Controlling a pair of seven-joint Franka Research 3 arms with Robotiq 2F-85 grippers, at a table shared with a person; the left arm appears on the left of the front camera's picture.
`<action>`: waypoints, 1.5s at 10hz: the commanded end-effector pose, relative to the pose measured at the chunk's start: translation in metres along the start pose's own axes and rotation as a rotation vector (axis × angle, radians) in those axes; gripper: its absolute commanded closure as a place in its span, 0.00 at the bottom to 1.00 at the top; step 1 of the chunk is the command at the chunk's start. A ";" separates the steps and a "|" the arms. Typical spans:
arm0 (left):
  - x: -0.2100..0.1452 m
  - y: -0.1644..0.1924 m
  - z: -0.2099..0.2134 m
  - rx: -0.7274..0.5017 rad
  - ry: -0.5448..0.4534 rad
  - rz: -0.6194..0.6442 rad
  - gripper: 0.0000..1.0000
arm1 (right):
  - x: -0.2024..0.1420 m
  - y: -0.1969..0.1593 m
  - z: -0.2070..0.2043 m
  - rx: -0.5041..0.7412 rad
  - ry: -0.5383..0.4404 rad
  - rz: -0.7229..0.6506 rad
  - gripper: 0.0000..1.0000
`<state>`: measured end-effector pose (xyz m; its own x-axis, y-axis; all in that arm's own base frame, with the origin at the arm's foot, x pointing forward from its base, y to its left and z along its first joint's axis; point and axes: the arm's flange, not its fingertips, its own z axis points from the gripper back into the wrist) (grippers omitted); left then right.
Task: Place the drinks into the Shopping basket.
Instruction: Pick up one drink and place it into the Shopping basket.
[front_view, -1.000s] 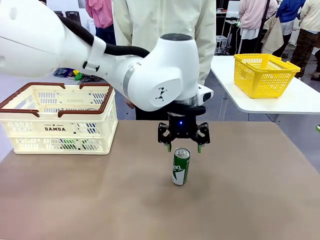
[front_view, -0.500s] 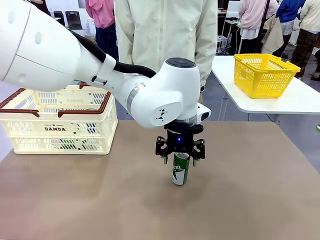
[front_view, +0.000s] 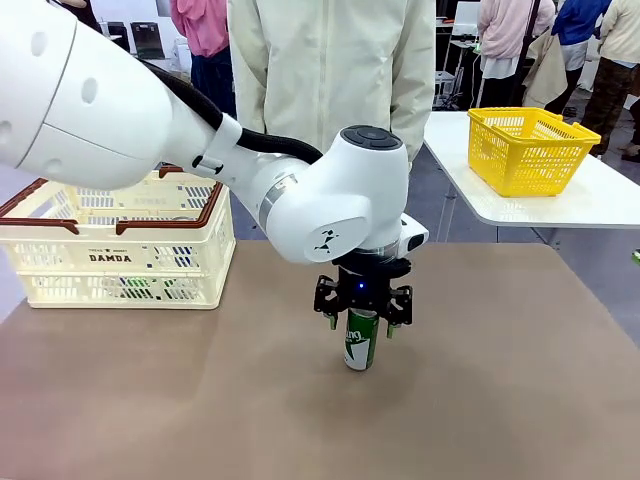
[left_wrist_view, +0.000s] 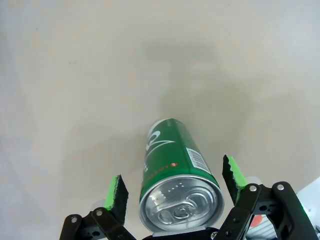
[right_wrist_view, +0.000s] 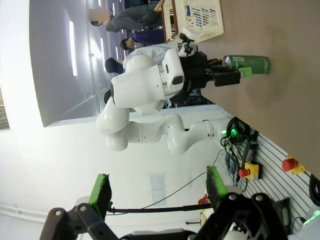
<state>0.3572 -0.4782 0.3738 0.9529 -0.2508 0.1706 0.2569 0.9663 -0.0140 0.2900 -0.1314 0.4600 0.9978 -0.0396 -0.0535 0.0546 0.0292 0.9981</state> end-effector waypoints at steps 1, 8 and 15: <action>0.002 -0.002 -0.004 0.031 -0.042 0.016 0.00 | -0.001 0.005 0.001 0.009 -0.001 -0.016 0.00; 0.000 -0.001 -0.005 0.007 -0.041 0.000 1.00 | -0.001 0.005 0.001 0.009 -0.001 -0.016 0.00; 0.027 0.114 0.187 -0.204 -0.119 -0.003 1.00 | -0.001 0.005 0.001 0.009 -0.001 -0.016 0.00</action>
<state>0.3721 -0.4198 0.5194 0.9334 -0.2445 0.2627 0.2967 0.9376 -0.1813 0.2899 -0.1315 0.4600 0.9978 -0.0397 -0.0536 0.0548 0.0288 0.9981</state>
